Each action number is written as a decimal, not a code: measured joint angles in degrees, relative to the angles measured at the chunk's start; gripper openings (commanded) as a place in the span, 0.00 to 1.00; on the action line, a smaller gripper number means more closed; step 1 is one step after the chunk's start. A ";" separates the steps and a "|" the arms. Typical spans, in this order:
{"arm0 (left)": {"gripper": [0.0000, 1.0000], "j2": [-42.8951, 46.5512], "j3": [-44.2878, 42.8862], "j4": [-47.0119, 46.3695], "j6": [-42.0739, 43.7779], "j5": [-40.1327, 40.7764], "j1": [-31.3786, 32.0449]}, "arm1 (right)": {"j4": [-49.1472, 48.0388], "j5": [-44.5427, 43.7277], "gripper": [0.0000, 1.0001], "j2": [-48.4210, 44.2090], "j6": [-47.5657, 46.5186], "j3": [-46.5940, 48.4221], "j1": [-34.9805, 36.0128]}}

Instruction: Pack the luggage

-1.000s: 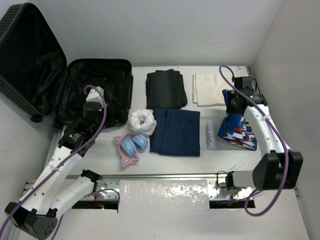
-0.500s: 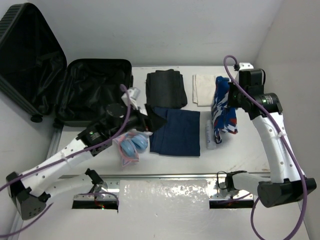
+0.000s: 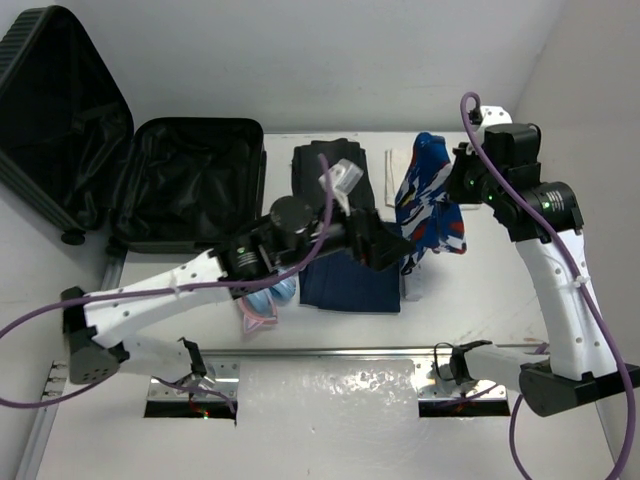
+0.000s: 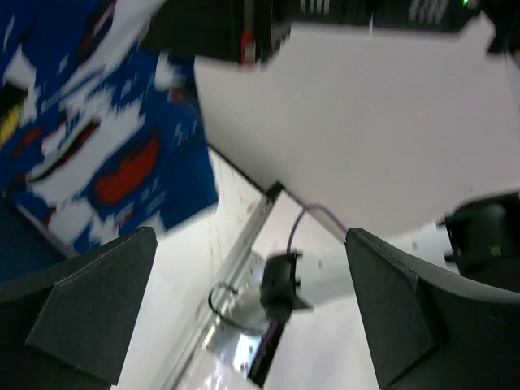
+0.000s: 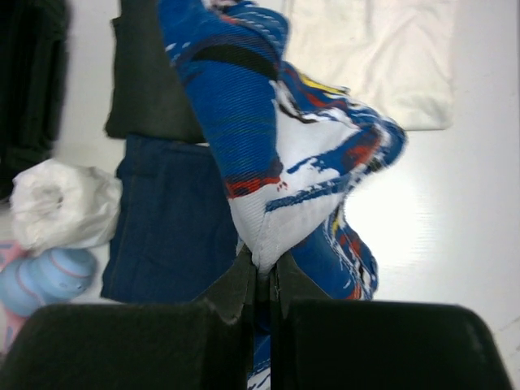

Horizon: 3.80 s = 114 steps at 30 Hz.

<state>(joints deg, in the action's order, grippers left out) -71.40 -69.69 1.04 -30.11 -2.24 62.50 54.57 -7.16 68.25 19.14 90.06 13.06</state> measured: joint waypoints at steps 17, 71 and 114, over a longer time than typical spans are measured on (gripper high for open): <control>1.00 -21.20 -21.99 13.79 1.86 12.81 2.82 | -2.32 8.00 0.00 -0.20 4.52 -1.22 4.24; 0.00 -14.16 -37.86 50.80 19.43 11.52 -36.09 | -7.98 -6.58 0.99 -8.37 1.70 -1.68 12.57; 0.00 -52.04 -56.70 17.07 5.44 21.94 -62.77 | -14.14 -5.01 0.99 -6.62 -2.82 -19.04 12.59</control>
<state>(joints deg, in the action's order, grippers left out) -123.44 -126.39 18.11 -24.67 19.70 -0.27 40.42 -12.16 61.63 16.32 71.02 25.65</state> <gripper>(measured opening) 0.066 0.985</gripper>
